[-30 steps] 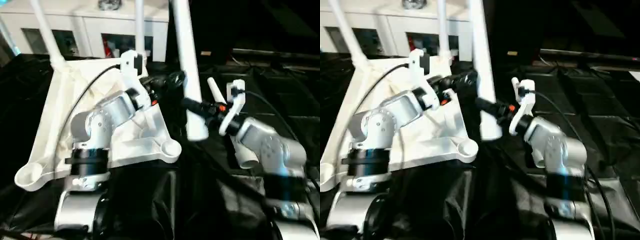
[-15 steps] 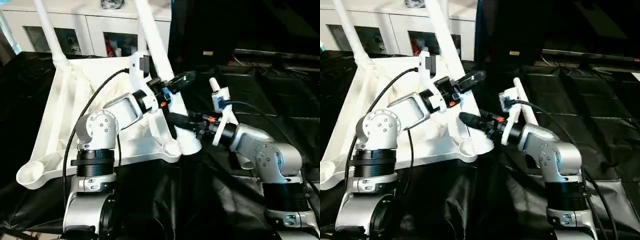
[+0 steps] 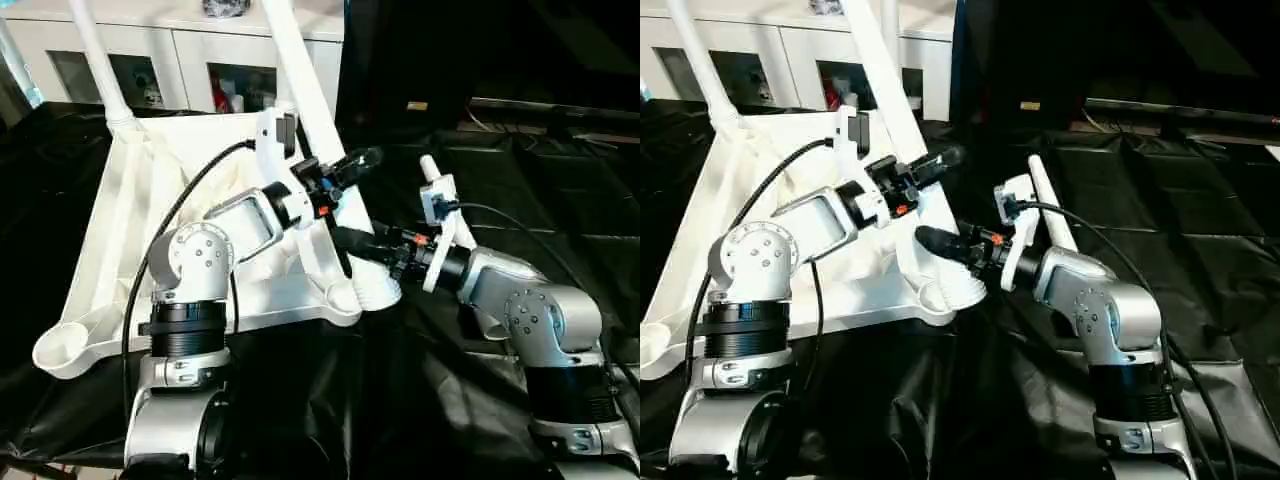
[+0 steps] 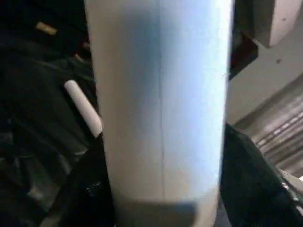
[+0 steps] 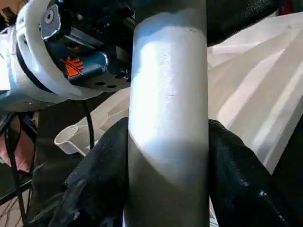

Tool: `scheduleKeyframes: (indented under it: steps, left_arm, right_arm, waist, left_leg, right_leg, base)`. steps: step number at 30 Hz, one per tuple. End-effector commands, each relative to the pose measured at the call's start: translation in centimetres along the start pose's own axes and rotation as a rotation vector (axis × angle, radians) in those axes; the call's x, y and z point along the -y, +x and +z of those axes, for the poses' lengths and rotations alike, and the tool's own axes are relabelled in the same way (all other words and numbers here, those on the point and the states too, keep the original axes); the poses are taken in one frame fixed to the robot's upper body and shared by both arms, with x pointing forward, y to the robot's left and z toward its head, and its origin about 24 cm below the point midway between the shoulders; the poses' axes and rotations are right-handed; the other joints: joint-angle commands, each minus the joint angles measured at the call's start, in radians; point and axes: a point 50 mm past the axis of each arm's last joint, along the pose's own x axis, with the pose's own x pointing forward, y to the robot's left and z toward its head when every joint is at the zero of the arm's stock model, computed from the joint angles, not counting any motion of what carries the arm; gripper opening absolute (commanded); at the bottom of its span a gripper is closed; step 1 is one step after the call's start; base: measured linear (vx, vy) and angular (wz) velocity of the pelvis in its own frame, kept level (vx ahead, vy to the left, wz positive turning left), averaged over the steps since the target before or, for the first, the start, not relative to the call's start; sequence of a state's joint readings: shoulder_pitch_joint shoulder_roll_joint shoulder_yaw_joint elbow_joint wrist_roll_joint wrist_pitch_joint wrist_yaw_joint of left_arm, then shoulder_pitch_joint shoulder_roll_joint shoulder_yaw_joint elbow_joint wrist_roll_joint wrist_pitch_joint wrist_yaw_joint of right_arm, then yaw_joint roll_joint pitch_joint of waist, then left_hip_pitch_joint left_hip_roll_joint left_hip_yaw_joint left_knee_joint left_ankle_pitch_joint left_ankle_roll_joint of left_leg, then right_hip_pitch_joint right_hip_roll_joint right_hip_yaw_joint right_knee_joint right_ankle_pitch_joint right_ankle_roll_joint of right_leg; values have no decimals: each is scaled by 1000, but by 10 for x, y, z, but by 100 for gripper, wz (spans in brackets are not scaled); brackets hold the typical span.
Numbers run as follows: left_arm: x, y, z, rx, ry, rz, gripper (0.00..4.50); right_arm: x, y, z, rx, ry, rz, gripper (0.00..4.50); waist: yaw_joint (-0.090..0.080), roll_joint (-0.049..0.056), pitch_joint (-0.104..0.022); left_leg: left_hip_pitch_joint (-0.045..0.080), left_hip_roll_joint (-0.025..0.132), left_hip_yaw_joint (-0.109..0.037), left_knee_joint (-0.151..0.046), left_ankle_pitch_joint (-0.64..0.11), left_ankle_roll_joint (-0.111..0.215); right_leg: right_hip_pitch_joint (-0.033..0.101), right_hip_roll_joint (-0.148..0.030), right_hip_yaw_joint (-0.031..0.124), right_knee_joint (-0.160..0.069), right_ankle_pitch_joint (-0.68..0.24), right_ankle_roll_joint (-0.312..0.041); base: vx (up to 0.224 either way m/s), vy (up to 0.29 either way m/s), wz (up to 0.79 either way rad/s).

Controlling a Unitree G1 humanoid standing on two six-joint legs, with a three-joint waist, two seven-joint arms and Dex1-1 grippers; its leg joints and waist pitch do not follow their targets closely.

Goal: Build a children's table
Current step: Pick table leg

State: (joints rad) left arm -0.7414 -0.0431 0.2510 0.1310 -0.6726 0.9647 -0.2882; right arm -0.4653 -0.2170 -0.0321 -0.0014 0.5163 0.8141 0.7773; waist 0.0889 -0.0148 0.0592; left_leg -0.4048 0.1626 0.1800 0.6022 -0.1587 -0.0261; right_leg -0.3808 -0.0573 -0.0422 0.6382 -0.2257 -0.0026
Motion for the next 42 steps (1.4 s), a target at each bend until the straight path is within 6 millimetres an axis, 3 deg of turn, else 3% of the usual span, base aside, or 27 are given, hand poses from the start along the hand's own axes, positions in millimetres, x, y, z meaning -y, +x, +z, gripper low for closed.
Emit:
scheduleKeyframes:
  steps: [1, 3, 8, 15, 17, 18, 19, 20, 22, 31, 42]
  left_arm:
    - [2, -1, -2, -9, 1, 17, 250]
    - [-1, -1, -3, -18, 2, 44, 220]
    - [-4, -1, -5, -28, 11, 100, 196]
    - [-4, -4, 3, 21, 104, 98, 188]
    - [-4, -5, 4, 27, 120, 91, 188]
    - [0, -7, 6, 22, 144, 34, 188]
    - [0, -7, 6, 22, 144, 34, 188]
    - [5, -10, 7, -2, 174, -46, 188]
    - [14, -17, 7, -56, 239, -208, 187]
    - [34, -31, 16, -151, 362, -552, 186]
    - [45, -29, 13, -170, 358, -667, 186]
  right_arm:
    - [-5, -1, 7, 23, -50, 3, 188]
    - [-5, 0, 6, 20, -53, 2, 188]
    - [-5, 2, 5, 12, -62, -4, 188]
    - [-8, 7, 6, 2, -68, -4, 188]
    - [-8, 8, 6, 2, -58, 1, 244]
    - [-10, 7, 7, 2, -40, 30, 244]
    - [-10, 7, 7, 2, -40, 30, 258]
    - [-11, 6, 8, -6, -39, 51, 264]
    - [-10, 2, 9, -41, -66, 72, 285]
    - [-19, -18, 16, -202, -66, 283, 305]
    - [-21, -12, 4, -302, -78, 316, 305]
  waist:
    - [0, -9, -67]
    - [0, -9, -67]
    - [0, -11, -66]
    - [1, -14, -66]
    - [-1, -13, -66]
    - [0, -17, -65]
    - [0, -15, -65]
    - [-1, -22, -64]
    - [3, -15, -66]
    - [2, -16, -65]
    - [2, -20, -67]
  left_leg:
    - [30, 65, -26, -65, -141, 16]
    - [30, 65, -25, -65, -141, 17]
    - [30, 66, -26, -67, -147, 13]
    - [31, 67, -27, -69, -138, 11]
    - [32, 67, -26, -69, -141, 8]
    - [32, 67, -26, -69, -139, 9]
    - [32, 67, -26, -70, -135, 8]
    - [32, 67, -25, -69, -135, 9]
    - [33, 68, -25, -70, -119, 10]
    - [35, 67, -20, -68, -117, 12]
    - [34, 68, -19, -63, -100, 19]
  right_leg:
    - [40, -88, 47, -89, -101, -197]
    - [40, -89, 47, -89, -105, -197]
    - [39, -89, 47, -91, -116, -192]
    - [39, -89, 47, -89, -102, -190]
    - [38, -88, 47, -88, -95, -190]
    - [38, -89, 47, -88, -94, -190]
    - [38, -89, 47, -86, -93, -190]
    - [38, -88, 47, -88, -92, -190]
    - [37, -89, 47, -83, -88, -185]
    - [40, -89, 47, -78, -62, -205]
    - [42, -90, 46, -72, -38, -239]
  base:
    - [0, 0, 0]
    - [0, 0, 0]
    - [0, 0, 0]
    - [0, 0, 0]
    - [0, 0, 0]
    - [0, 0, 0]
    - [0, 0, 0]
    - [0, 0, 0]
    - [0, 0, 0]
    - [0, 0, 0]
    - [0, 0, 0]
